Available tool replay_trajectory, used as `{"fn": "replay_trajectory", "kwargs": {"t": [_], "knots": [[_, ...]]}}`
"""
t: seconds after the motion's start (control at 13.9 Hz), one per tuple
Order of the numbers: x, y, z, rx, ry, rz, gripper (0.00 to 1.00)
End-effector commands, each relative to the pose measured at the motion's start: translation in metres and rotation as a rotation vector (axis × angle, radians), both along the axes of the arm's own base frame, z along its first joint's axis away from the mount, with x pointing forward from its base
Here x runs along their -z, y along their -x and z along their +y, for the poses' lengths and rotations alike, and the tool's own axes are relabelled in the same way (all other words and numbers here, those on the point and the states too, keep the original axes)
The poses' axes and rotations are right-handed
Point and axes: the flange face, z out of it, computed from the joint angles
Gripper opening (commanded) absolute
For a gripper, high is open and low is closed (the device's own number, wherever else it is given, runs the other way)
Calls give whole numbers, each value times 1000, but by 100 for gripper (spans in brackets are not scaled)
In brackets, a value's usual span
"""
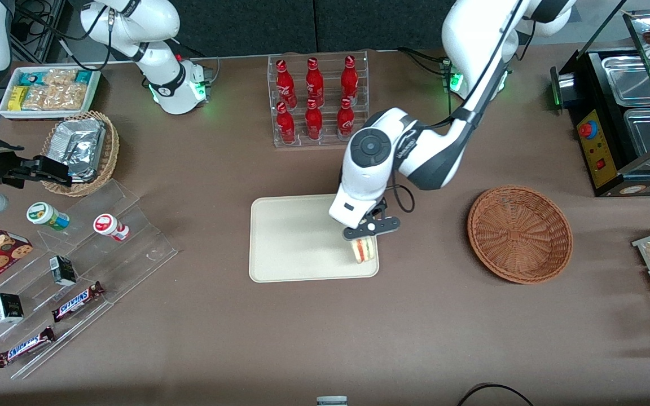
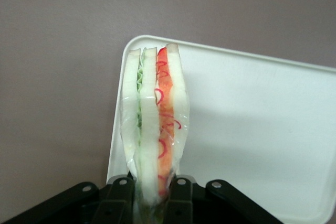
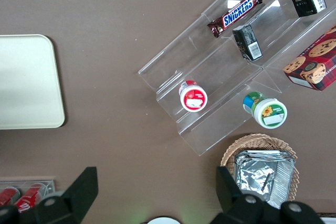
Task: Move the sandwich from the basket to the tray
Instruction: 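Lift the sandwich and carry it with the left gripper toward the tray, then lower the sandwich onto the cream tray and open the left gripper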
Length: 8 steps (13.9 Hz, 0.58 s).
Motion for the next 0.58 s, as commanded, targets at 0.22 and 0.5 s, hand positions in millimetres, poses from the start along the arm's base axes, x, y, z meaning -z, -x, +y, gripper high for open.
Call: {"fn": "replay_trajectory", "kwargs": {"t": [0.22, 0.5], "knots": [[42, 25, -49, 102, -1, -41, 15], [72, 30, -57, 144, -22, -74, 15]]}}
